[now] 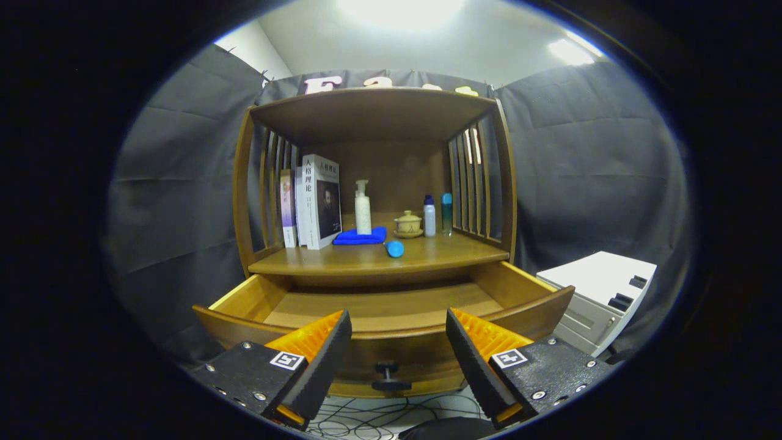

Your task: Pull open the drawer, take out the items inside it, and place them on the countertop above the cabinet.

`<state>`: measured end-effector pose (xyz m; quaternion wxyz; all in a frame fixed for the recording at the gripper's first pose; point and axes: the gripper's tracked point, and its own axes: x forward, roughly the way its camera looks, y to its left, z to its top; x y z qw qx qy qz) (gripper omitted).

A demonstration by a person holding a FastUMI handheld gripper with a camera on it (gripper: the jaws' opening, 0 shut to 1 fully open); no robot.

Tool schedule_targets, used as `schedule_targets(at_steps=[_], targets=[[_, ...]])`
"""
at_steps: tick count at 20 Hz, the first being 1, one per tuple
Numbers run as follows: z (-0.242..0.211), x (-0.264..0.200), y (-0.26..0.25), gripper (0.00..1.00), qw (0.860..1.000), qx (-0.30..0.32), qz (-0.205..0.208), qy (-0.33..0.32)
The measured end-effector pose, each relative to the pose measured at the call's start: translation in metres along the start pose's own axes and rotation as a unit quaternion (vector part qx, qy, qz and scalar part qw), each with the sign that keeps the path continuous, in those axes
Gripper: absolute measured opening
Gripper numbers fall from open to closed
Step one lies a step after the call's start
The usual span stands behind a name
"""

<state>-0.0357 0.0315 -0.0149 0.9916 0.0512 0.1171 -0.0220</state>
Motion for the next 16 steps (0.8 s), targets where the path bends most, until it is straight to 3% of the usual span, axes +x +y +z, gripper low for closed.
schedule_targets(at_steps=[10,16], targets=[[-0.058,0.023,-0.006,0.96,0.997,-0.024,0.002,0.073],[-0.074,0.026,0.013,0.94,0.995,-0.015,0.034,0.094]])
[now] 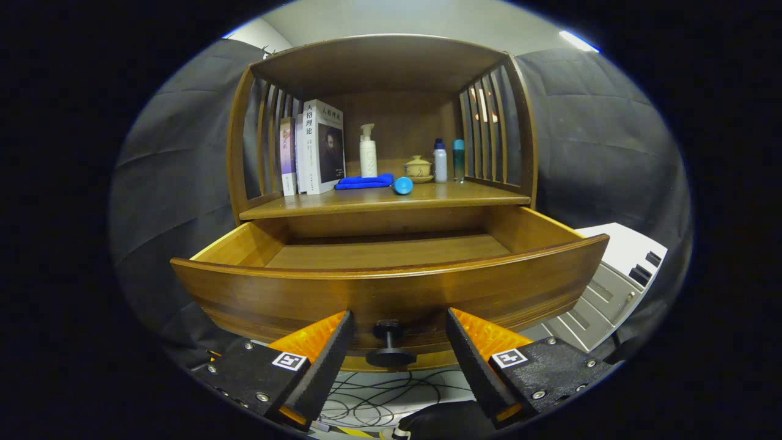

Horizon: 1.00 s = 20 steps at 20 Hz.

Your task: Pull open the drawer, take out the items inside it, and place them on the countertop above the cabinet.

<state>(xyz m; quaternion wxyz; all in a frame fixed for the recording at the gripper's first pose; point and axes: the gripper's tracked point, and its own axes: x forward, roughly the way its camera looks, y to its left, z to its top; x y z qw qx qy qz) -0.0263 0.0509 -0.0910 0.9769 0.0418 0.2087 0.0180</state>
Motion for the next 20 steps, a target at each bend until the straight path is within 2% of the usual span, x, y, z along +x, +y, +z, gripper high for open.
schedule_targets(at_steps=[2,8,20], targets=[[-0.001,0.003,0.000,0.94,1.000,-0.017,0.001,0.001],[0.000,0.009,0.001,0.94,1.000,-0.008,0.004,0.002],[0.024,0.070,-0.003,0.95,1.000,0.009,0.012,-0.009]])
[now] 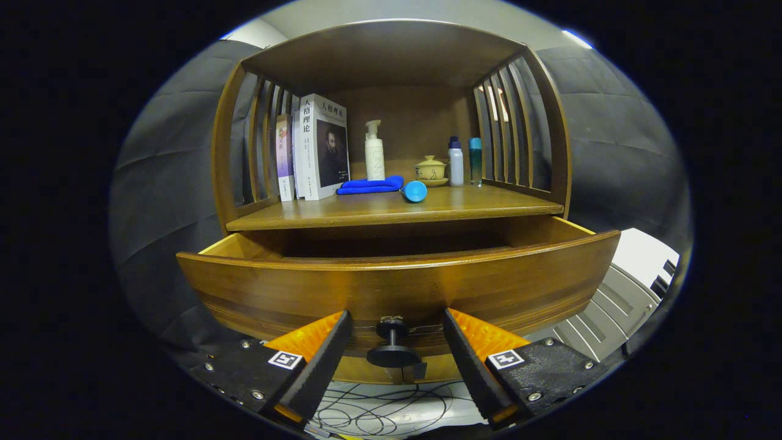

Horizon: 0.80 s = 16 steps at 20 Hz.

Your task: Pull open the drawer, take out the items inside it, and place them on the countertop above the cabinet.

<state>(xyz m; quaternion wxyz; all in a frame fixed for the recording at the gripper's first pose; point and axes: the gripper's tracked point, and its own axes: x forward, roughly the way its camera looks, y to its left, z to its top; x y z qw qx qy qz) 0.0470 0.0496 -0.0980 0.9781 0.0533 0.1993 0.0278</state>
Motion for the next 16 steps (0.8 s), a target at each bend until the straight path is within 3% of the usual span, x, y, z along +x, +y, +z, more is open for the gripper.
schedule_targets(at_steps=[16], targets=[[0.016,0.058,0.000,0.95,1.000,-0.003,0.005,-0.012]])
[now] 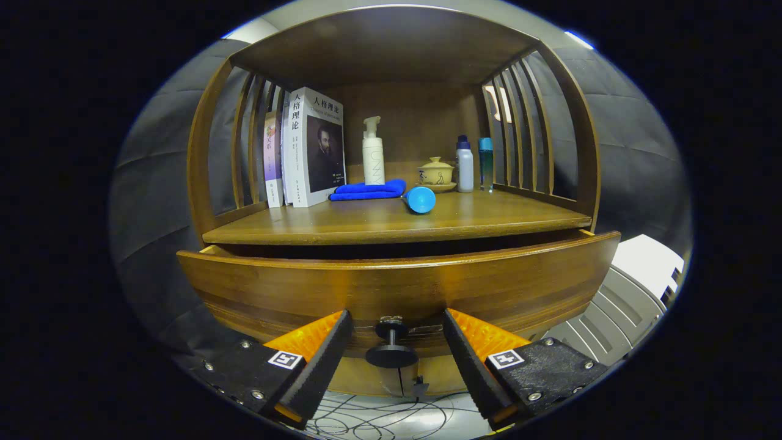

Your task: Pull open the drawer, take out the items inside it, and place them on the countertop above the cabinet.

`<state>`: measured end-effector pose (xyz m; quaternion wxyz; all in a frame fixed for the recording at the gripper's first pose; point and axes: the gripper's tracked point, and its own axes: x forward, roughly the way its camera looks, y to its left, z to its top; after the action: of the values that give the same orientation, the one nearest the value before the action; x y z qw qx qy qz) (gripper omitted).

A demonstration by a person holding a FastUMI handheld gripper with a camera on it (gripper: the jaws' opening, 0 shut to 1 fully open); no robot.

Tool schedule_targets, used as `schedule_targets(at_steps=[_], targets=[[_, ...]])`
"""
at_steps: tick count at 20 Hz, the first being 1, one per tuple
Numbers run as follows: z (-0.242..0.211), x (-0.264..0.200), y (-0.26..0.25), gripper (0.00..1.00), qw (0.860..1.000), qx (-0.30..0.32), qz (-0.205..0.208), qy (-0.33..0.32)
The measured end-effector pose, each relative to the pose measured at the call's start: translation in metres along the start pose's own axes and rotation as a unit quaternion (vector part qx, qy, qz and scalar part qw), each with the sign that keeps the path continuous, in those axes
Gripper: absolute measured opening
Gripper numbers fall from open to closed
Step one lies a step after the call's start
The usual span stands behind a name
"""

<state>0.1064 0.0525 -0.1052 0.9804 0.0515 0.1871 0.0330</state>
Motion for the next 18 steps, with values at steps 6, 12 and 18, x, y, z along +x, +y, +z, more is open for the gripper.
schedule_targets(at_steps=[6,12,18], targets=[[0.006,0.024,-0.001,0.94,1.000,0.000,0.002,-0.001],[0.006,0.034,-0.002,0.94,1.000,0.018,-0.004,-0.004],[0.045,-0.009,-0.028,0.94,0.998,0.022,-0.034,-0.042]])
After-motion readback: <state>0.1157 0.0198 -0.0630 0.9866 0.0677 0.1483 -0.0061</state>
